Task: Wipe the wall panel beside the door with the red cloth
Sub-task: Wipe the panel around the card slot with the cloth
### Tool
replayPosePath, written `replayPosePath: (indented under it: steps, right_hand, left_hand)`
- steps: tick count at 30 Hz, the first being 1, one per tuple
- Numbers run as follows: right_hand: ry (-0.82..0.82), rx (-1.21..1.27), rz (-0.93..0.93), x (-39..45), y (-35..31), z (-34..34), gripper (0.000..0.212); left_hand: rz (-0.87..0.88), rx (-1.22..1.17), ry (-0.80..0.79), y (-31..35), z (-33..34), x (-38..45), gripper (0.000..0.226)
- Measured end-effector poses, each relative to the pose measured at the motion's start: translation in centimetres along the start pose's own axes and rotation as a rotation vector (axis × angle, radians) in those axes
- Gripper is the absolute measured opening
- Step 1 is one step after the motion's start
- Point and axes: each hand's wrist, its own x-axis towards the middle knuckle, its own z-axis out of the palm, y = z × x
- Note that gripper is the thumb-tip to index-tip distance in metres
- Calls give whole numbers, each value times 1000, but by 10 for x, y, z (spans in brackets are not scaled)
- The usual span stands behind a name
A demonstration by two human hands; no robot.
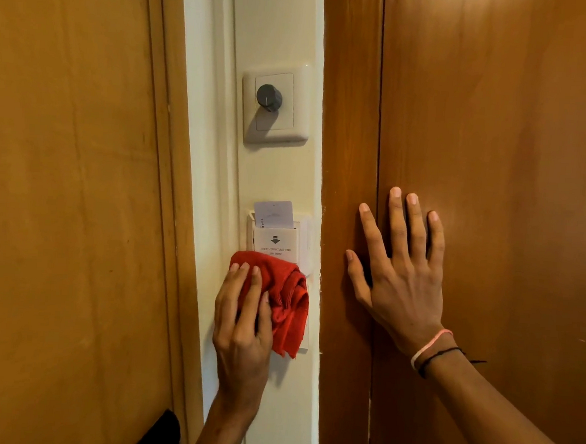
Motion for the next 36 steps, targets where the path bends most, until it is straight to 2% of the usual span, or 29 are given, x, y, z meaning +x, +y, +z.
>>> replayPosePath:
  steps: [5,11,18,23,28,33,36]
  right_hand:
    - [0,0,1,0,0,0,74]
    - [2,4,3,1,0,-1,73]
    - [0,6,8,0,-1,-1,73]
    - [2,8,10,0,-1,-1,73]
    - [13,9,8,0,-1,-1,72]
    - [14,5,5,0,-1,0,73]
    - [14,5,6,1,-2,-1,73]
  left_hand:
    - [-14,13,4,3,7,-6,42]
    - [-14,-20,18,3,10,26,44]
    - [25,-20,-102,-2,-3,4,45]
    - [-22,-71,-85,3,2,43,47]
    - [-49,-108,-122,4,-5,7,47]
    - [-43,-119,-74,4,0,41,45]
    - [-46,-122,-95,5,-4,24,46]
